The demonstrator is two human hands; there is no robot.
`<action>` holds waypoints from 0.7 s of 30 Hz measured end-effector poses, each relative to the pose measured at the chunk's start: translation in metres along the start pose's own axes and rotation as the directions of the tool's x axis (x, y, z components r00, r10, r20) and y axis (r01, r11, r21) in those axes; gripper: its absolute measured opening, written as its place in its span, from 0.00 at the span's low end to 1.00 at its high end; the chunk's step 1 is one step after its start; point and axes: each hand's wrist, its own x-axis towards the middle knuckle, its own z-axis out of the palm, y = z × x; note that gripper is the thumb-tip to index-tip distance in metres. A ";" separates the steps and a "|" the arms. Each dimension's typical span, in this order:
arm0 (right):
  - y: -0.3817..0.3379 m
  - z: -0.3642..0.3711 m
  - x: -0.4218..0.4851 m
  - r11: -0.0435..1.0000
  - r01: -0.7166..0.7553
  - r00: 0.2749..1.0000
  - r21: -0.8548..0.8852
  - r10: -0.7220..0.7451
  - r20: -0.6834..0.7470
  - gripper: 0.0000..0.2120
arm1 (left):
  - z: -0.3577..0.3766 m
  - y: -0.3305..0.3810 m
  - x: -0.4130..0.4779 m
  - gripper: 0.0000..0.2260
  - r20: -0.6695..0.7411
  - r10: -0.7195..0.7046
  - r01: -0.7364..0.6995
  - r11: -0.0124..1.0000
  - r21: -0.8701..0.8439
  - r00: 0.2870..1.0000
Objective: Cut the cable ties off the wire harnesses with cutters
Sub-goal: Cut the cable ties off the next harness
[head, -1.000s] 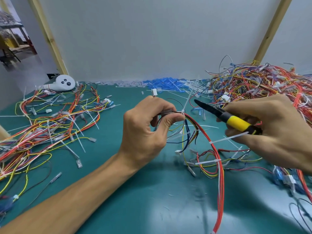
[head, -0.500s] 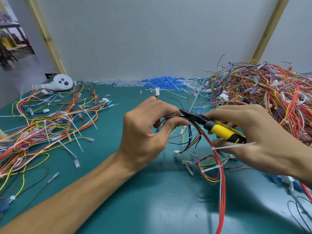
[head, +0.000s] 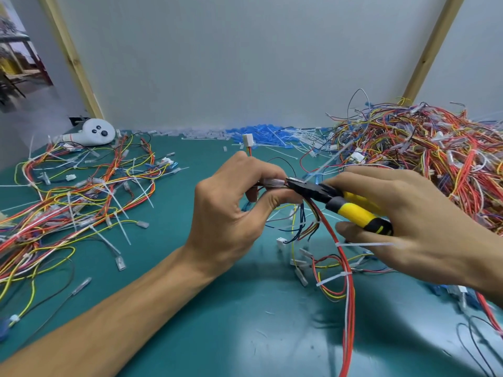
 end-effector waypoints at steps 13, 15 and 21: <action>0.003 -0.002 -0.001 0.998 -0.027 0.999 -0.053 0.025 -0.037 0.09 | 0.001 -0.006 -0.001 0.09 0.000 0.057 -0.057 0.998 0.015 0.998; 0.000 -0.003 0.000 0.992 -0.035 0.999 -0.122 0.030 -0.041 0.10 | 0.000 -0.008 -0.001 0.09 0.009 0.068 -0.068 0.997 0.033 0.998; -0.005 -0.008 -0.002 0.974 -0.072 0.997 -0.214 0.062 -0.053 0.13 | -0.004 -0.008 0.003 0.07 0.084 0.100 -0.109 0.989 0.099 0.991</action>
